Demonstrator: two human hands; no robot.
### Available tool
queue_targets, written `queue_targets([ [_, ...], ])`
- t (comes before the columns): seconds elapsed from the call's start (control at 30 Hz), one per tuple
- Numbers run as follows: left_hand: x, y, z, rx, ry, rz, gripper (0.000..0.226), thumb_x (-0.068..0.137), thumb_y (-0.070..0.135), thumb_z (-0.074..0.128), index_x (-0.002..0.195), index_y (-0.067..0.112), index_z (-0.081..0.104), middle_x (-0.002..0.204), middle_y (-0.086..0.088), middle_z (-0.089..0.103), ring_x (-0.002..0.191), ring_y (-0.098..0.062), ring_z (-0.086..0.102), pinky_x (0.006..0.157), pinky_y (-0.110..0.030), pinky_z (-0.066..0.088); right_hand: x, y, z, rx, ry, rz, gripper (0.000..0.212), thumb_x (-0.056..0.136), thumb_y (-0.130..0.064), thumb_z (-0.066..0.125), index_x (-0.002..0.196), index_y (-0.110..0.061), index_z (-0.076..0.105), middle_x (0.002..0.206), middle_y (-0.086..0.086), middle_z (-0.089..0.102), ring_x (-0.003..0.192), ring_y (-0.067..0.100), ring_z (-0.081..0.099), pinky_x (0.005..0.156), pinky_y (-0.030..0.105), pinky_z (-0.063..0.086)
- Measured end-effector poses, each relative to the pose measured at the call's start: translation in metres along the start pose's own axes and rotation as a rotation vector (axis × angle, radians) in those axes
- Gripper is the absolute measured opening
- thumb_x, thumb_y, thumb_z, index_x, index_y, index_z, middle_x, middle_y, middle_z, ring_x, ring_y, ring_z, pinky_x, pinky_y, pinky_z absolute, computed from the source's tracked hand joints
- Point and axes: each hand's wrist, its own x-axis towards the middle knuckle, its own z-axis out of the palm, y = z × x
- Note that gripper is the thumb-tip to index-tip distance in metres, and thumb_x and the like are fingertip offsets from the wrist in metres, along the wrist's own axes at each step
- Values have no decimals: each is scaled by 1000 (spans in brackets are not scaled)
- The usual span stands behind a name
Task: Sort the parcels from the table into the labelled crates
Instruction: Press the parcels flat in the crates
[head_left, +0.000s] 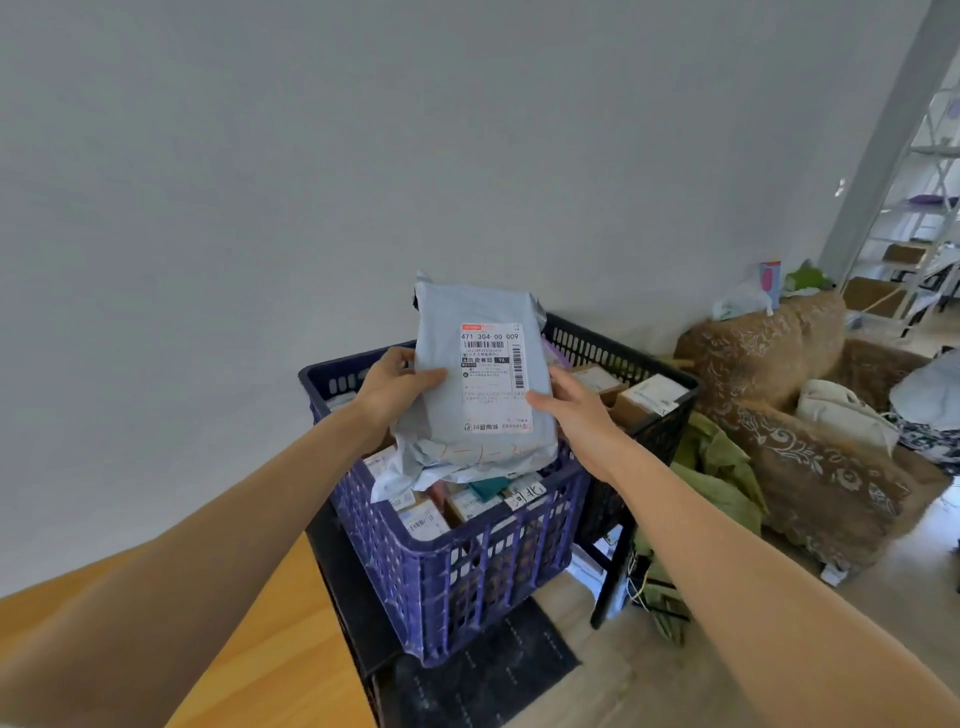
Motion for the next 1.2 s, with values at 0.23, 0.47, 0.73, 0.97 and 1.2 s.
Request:
queue_targets([
  [0.23, 65, -33, 7, 42, 41, -103, 59, 82, 18, 74, 132, 16, 42, 117, -6, 60, 105, -26, 61, 91, -45, 53, 83, 29, -13, -72, -82, 58, 48, 92, 1, 55, 136, -18, 53, 127, 1, 63, 115, 18, 60, 94, 37, 52],
  [0.47, 96, -68, 18, 39, 88, -208, 63, 80, 11, 75, 133, 15, 40, 114, -6, 62, 99, -23, 64, 76, -37, 58, 130, 60, -27, -127, -221, 221, 46, 95, -5, 55, 138, -20, 48, 129, 5, 62, 116, 23, 60, 99, 48, 49],
  [0.73, 118, -98, 39, 18, 112, -392, 69, 80, 5, 73, 137, 16, 36, 115, -6, 61, 96, -24, 65, 67, -35, 58, 180, 88, -55, -170, -506, 432, 47, 88, -23, 69, 129, -38, 50, 117, -5, 69, 107, 21, 66, 91, 54, 52],
  [0.97, 123, -110, 59, -17, 255, -544, 53, 93, 24, 61, 138, 20, 34, 122, -14, 58, 104, -35, 63, 90, -54, 52, 213, 109, -76, -228, -724, 515, 55, 86, -11, 71, 121, -46, 49, 119, -5, 67, 109, 24, 64, 89, 60, 51],
  [1.2, 103, -121, 68, 159, 284, -627, 37, 96, 19, 55, 131, 14, 42, 112, -12, 63, 94, -32, 67, 83, -47, 56, 212, 128, -66, -198, -834, 564, 64, 87, -2, 67, 137, -32, 42, 122, -3, 65, 107, 18, 64, 72, 35, 55],
])
